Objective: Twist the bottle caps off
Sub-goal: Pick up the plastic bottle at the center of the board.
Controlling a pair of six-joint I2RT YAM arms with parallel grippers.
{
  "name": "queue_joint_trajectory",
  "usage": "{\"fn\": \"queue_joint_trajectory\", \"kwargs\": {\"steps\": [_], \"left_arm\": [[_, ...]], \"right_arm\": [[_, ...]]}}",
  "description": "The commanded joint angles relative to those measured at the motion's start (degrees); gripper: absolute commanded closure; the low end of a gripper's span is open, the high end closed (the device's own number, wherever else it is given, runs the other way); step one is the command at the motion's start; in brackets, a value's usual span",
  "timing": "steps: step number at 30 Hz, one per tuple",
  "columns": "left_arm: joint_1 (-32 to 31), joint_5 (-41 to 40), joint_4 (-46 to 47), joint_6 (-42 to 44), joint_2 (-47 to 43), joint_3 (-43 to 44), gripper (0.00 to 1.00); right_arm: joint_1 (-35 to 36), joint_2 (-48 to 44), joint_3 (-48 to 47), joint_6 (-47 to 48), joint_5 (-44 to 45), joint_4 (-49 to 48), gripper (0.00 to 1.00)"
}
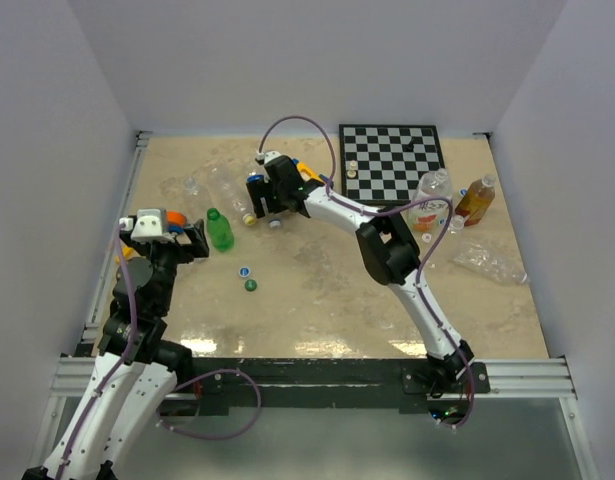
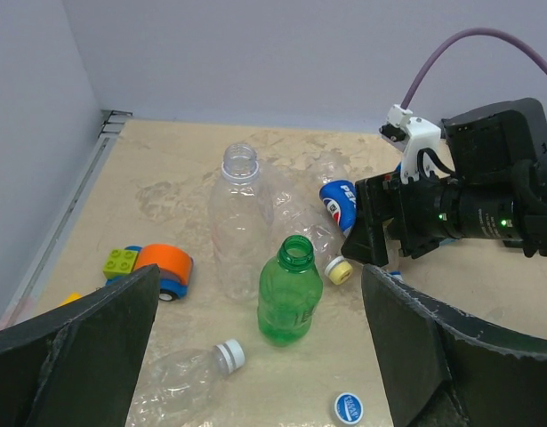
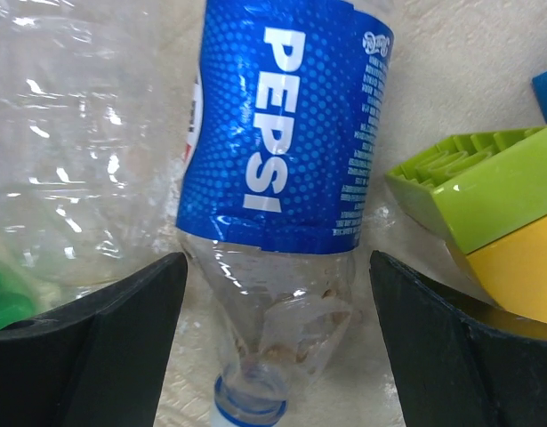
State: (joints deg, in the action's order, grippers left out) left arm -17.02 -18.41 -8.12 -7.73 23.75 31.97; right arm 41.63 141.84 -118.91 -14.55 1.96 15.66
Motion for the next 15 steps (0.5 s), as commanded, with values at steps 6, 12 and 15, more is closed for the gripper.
{"fn": "queue_joint_trajectory", "kwargs": {"steps": [6, 12, 15], "left_arm": [[0.3, 0.4, 2.4, 0.7, -0.1, 0.2, 0.0], [0.3, 0.4, 2.4, 0.7, 0.0, 0.2, 0.0], [0.3, 0.5, 2.4, 0.8, 0.1, 0.2, 0.0]], "right_arm": [[0.0, 1.7, -4.4, 0.0, 3.0, 1.2, 0.19], [0.1, 1.2, -5.5, 0.7, 0.2, 1.7, 0.44], [0.1, -0.2, -5.8, 0.7, -0.9, 1.7, 0.52]]}}
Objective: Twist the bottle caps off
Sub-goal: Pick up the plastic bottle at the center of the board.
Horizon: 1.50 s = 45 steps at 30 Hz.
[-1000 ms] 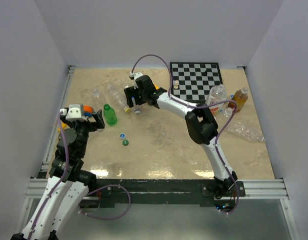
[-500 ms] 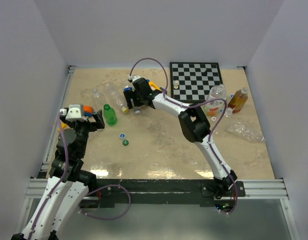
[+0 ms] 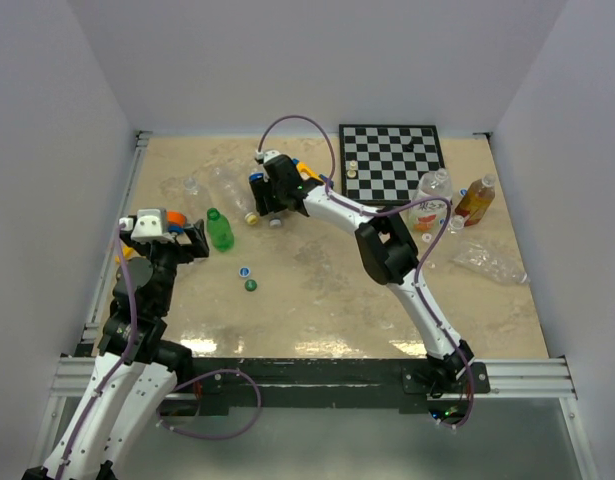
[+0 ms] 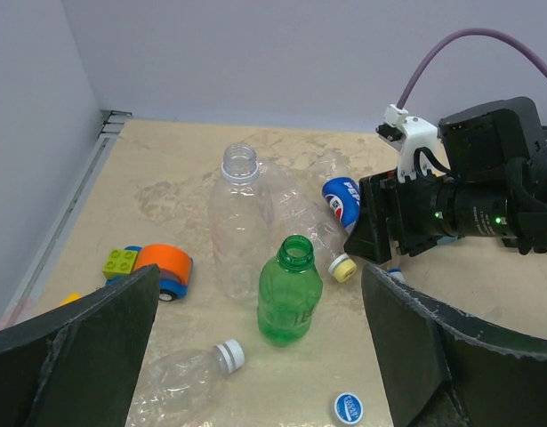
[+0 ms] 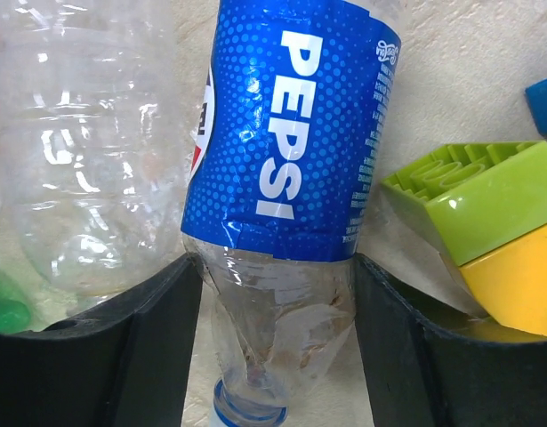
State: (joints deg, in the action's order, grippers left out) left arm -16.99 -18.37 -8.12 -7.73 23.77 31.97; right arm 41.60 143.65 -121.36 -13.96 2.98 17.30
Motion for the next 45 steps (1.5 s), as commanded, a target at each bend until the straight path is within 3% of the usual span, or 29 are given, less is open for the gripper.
{"fn": "queue_joint_trajectory", "kwargs": {"steps": [1, 7, 12, 16, 19, 22, 27, 32, 39, 45], "left_arm": [[0.3, 0.4, 2.4, 0.8, 0.0, 0.2, 0.0], [0.3, 1.5, 2.6, 0.9, 0.5, 0.0, 0.0], [0.3, 2.7, 2.8, 1.1, 0.4, 0.0, 0.0], [0.3, 5.4, 3.8, 1.2, -0.7, -0.2, 0.0], [0.3, 12.4, 4.5, 0.3, -0.7, 0.6, 0.0], [0.2, 21.1, 4.2, -3.2, -0.4, 3.4, 0.0], [0.3, 29.2, 2.7, -10.5, 1.4, 9.7, 0.0], [0.2, 36.6, -1.2, -15.9, 7.1, 16.1, 0.0], [0.3, 50.9, -2.6, -18.3, 20.6, 23.0, 0.01], [-0.1, 70.5, 3.2, -21.1, 29.1, 23.2, 0.03]], "right_arm": [[0.1, -2.7, -3.5, 0.2, -2.3, 0.0, 0.56], [0.1, -8.3, -3.7, 0.6, -4.8, -0.8, 0.74], [0.1, -14.3, -2.2, 1.6, -7.8, -0.5, 0.81], [0.1, -22.8, 2.3, 6.1, -10.0, 0.7, 0.91], [-0.4, -30.7, 8.2, 12.6, -10.4, 4.0, 0.99], [-2.0, -39.0, 17.0, 21.1, -13.6, 8.6, 1.0], [-11.2, -54.5, 32.6, 39.2, -29.0, 16.3, 1.0], [-13.9, -71.1, 47.5, 53.4, -30.0, 17.6, 1.0], [-13.7, -85.8, 53.5, 77.0, -31.4, 32.9, 1.0], [-13.7, -92.1, 56.9, 92.5, -31.5, 41.7, 0.94]]}}
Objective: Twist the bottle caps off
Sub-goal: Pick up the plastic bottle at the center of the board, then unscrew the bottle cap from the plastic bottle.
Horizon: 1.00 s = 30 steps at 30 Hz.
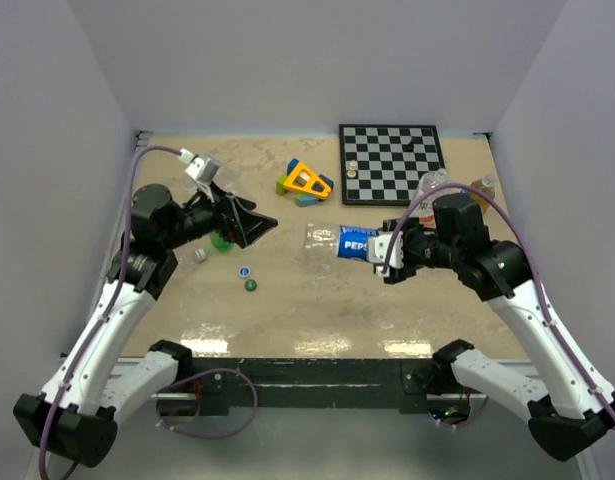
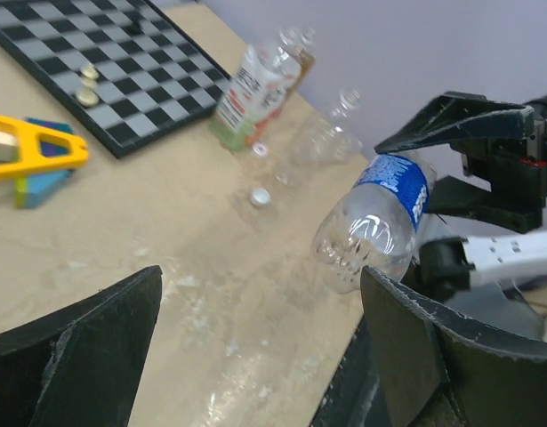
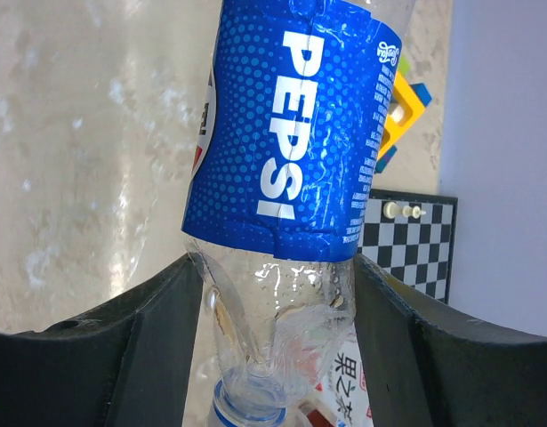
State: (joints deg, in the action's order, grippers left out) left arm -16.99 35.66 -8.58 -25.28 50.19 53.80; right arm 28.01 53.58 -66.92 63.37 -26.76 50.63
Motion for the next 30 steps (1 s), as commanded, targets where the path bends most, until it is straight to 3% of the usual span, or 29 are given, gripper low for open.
{"fn": "queue_joint_trajectory", "kwargs": {"steps": [1, 5, 9, 15, 19, 30], "left_arm": [[-0.4, 17.5, 3.1, -2.8, 3.3, 1.7, 0.03], [-3.0, 16.8, -4.0, 4.3, 5.9, 5.0, 0.02], [-3.8, 15.8, -6.4, 9.4, 9.4, 6.2, 0.02], [-13.3, 17.3, -7.2, 15.2, 21.6, 10.3, 0.03], [-16.9, 22.6, -6.8, 16.9, 31.3, 11.8, 0.08], [-21.9, 31.7, -1.3, 16.2, 35.7, 9.0, 0.2]], "right_arm": [[-0.1, -3.2, 2.9, 17.8, -2.2, 9.0, 0.92], [-0.1, -4.2, 3.4, 24.9, -4.1, 10.0, 0.88], [0.6, 0.5, 3.4, 28.5, -4.9, 11.3, 0.88], [7.5, 4.9, 5.5, 24.0, -0.1, 2.7, 0.89], [10.9, 7.0, 5.3, 21.3, 2.1, -2.6, 0.89], [11.3, 11.8, 5.1, 16.9, -0.9, -10.4, 0.89]]}}
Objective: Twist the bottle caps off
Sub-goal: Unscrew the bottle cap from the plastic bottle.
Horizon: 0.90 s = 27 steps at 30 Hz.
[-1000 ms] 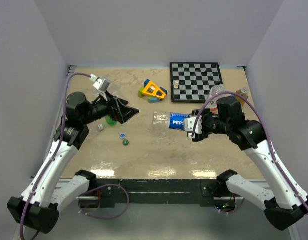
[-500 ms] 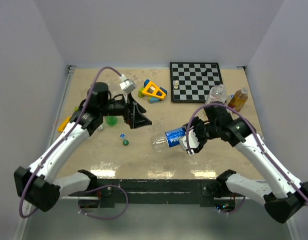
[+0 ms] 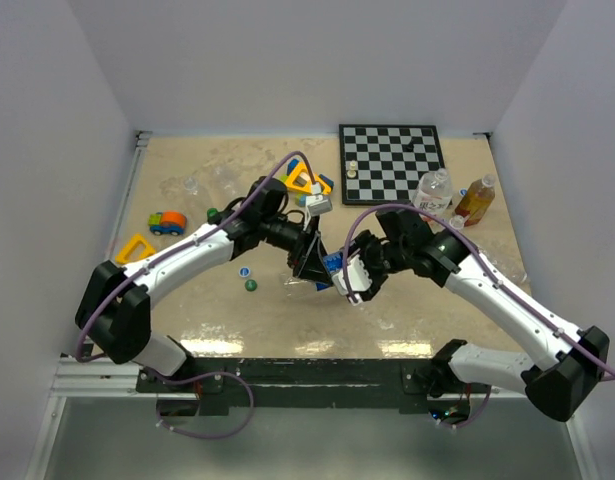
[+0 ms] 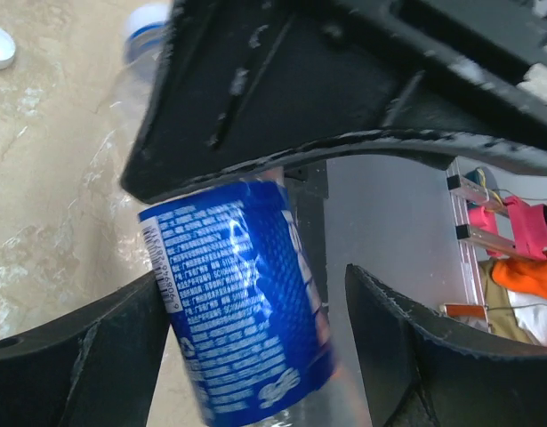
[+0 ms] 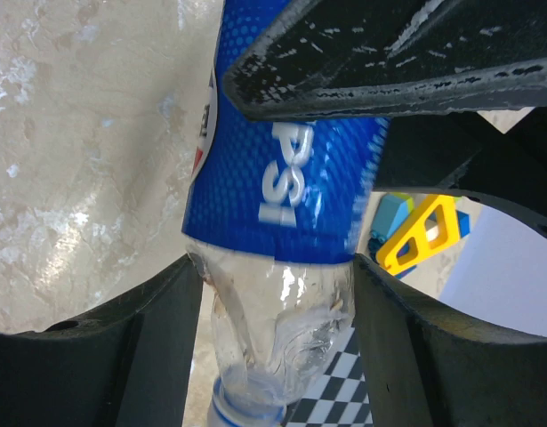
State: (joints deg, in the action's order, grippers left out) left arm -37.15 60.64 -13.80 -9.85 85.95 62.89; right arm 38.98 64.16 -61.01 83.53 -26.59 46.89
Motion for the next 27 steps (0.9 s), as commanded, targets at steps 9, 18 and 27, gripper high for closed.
{"fn": "queue_joint_trajectory", "kwargs": {"steps": [9, 18, 27], "left_arm": [[-2.9, 4.0, 0.3, 2.3, -0.3, -0.3, 0.35], [-2.9, -1.8, -6.7, 7.0, 0.2, 1.6, 1.0], [-2.8, -23.9, 8.4, 12.6, -20.4, -15.9, 1.0]], "right_arm": [[0.4, 0.7, -1.7, -5.0, -3.6, -7.6, 0.88], [0.4, 0.4, -3.5, -10.6, -7.8, -8.1, 0.55], [-1.6, -1.0, -13.4, -23.7, -3.6, -2.4, 0.1]]}}
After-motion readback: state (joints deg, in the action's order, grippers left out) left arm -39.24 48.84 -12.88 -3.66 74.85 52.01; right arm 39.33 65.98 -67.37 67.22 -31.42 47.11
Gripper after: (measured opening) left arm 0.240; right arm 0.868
